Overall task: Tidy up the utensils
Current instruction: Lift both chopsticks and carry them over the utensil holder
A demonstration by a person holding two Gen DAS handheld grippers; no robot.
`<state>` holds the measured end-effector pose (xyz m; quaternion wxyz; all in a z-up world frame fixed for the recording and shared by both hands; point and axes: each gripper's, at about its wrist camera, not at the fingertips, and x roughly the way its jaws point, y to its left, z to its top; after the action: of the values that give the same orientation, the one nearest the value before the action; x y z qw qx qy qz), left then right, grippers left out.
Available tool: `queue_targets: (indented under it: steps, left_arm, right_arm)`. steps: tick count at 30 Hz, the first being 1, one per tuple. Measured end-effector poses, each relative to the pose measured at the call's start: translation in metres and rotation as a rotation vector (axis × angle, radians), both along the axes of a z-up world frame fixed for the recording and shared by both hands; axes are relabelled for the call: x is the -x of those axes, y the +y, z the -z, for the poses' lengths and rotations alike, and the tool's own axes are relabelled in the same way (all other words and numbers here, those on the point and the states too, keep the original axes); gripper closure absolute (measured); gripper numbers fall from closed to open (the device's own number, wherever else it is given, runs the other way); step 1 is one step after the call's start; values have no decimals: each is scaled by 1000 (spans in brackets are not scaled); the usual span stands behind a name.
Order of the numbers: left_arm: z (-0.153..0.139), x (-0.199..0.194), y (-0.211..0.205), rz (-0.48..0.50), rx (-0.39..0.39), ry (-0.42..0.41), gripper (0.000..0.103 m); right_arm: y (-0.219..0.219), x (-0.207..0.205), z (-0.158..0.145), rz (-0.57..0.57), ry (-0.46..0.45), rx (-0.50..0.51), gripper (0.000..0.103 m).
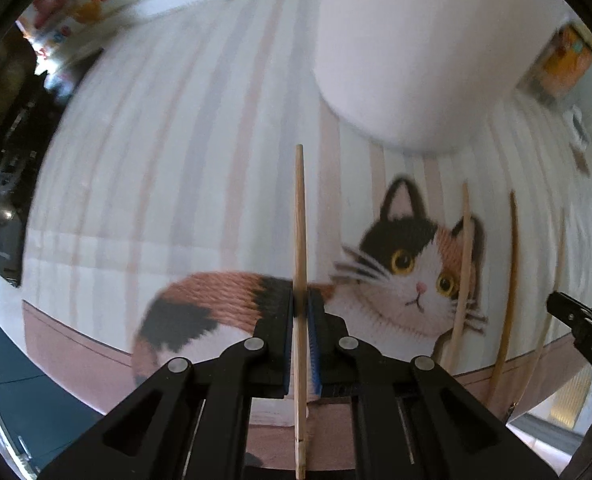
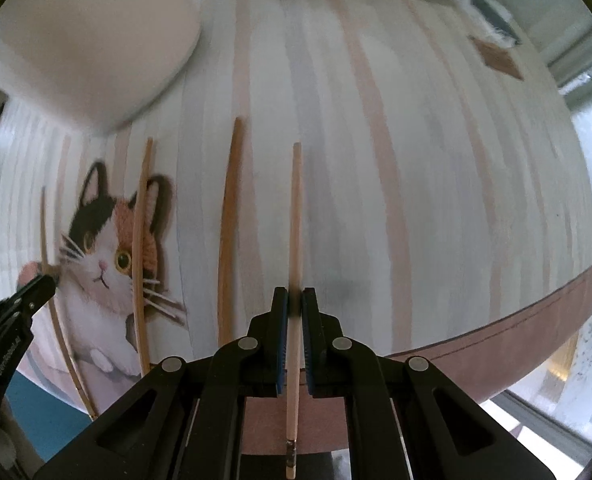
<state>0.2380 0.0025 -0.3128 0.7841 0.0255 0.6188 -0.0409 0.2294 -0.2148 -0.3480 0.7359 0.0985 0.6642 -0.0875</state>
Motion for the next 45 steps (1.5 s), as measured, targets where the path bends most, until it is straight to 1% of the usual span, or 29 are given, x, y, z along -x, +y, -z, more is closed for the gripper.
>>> queue_targets:
  steps: [5, 11, 15, 19, 23, 25, 28, 29, 32, 35, 39, 42, 45]
  left_arm:
    - [-45, -3, 13, -42, 34, -112, 99]
    - [-87, -6, 25, -88, 53, -222, 99]
    - [-101, -10, 30, -108, 52, -264, 99]
    - [-111, -18, 37, -133, 62, -284, 99]
    - [-133, -21, 45, -152, 80, -322, 99]
    - [-149, -23, 51, -167, 109, -338, 99]
    - [-185, -25, 63, -193, 167, -373, 99]
    - [-202, -27, 67, -200, 191, -393, 99]
    - [-238, -32, 73, -211, 245, -440, 99]
    - [-273, -39, 70, -202, 297, -488, 99]
    - [-308, -55, 52, -158, 336, -535, 99]
    - [-321, -74, 34, -122, 355, -545, 99]
    - [-325, -99, 11, -84, 348, -549, 99]
  right_arm:
    - [-7, 2, -45, 36, -142, 15, 96]
    - [-15, 4, -86, 64, -268, 22, 96]
    - [-29, -2, -102, 73, -324, 14, 96]
    - [-30, -6, -118, 81, -373, 13, 96]
    - [-32, -13, -134, 100, -422, 0, 96]
    - [-37, -17, -149, 124, -457, -27, 96]
    - [-46, -24, -177, 170, -518, -85, 96]
    - [-50, -27, -190, 185, -547, -105, 96]
    - [-60, -37, -231, 219, -636, -155, 96]
    - [-69, -53, -266, 240, -718, -192, 96]
    - [-75, -77, -298, 259, -796, -209, 96]
    - [-75, -95, -308, 271, -825, -236, 96]
    - [-71, -114, -309, 265, -838, -242, 96]
